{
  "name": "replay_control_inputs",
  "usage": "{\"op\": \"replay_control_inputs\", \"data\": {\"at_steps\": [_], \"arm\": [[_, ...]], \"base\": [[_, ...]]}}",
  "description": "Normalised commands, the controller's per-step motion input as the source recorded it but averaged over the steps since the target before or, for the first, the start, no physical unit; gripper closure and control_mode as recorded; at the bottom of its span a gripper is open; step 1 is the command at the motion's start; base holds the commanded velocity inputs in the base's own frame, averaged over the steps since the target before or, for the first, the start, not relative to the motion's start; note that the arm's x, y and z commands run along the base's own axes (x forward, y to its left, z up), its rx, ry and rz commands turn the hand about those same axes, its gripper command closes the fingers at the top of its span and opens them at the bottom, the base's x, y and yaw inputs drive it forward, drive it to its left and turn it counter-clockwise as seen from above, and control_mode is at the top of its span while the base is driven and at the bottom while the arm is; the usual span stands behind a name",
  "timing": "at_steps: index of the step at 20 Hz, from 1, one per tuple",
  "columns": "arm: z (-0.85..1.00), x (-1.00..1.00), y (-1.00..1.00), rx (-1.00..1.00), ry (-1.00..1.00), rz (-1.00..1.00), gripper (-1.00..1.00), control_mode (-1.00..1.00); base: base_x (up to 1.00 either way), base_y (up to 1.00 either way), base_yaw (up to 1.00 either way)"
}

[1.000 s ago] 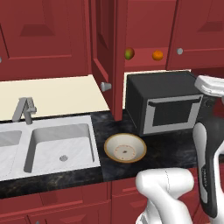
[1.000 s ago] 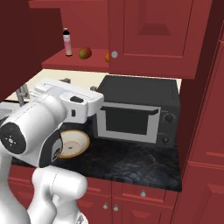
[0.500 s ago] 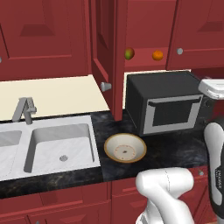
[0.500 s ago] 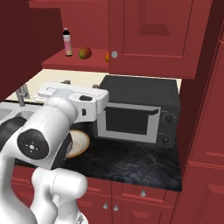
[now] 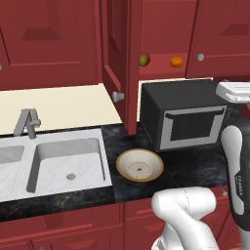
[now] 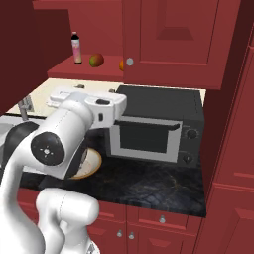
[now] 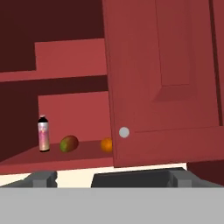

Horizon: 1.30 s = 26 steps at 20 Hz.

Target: Open the cabinet. Pick the mango and tangerine from the cabinet and place them into the bowl. Then close the cabinet.

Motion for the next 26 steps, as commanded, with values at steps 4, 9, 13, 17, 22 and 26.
{"op": "replay_control_inputs", "data": {"at_steps": [4, 9, 13, 17, 22, 26], "arm": [[0.0, 0.58, -0.01, 0.0, 0.0, 0.0, -1.0, -1.0], [0.0, 0.58, -0.11, 0.0, 0.0, 0.0, -1.0, -1.0], [0.0, 0.6, -0.14, 0.0, 0.0, 0.0, -1.0, -1.0], [0.0, 0.67, -0.12, 0.0, 0.0, 0.0, -1.0, -1.0], [0.0, 0.72, -0.13, 0.0, 0.0, 0.0, -1.0, -1.0], [0.0, 0.76, -0.18, 0.0, 0.0, 0.0, -1.0, -1.0]], "base": [[0.0, 0.0, 0.0], [0.0, 0.0, 0.0], [0.0, 0.0, 0.0], [0.0, 0.0, 0.0], [0.0, 0.0, 0.0], [0.0, 0.0, 0.0]]}}
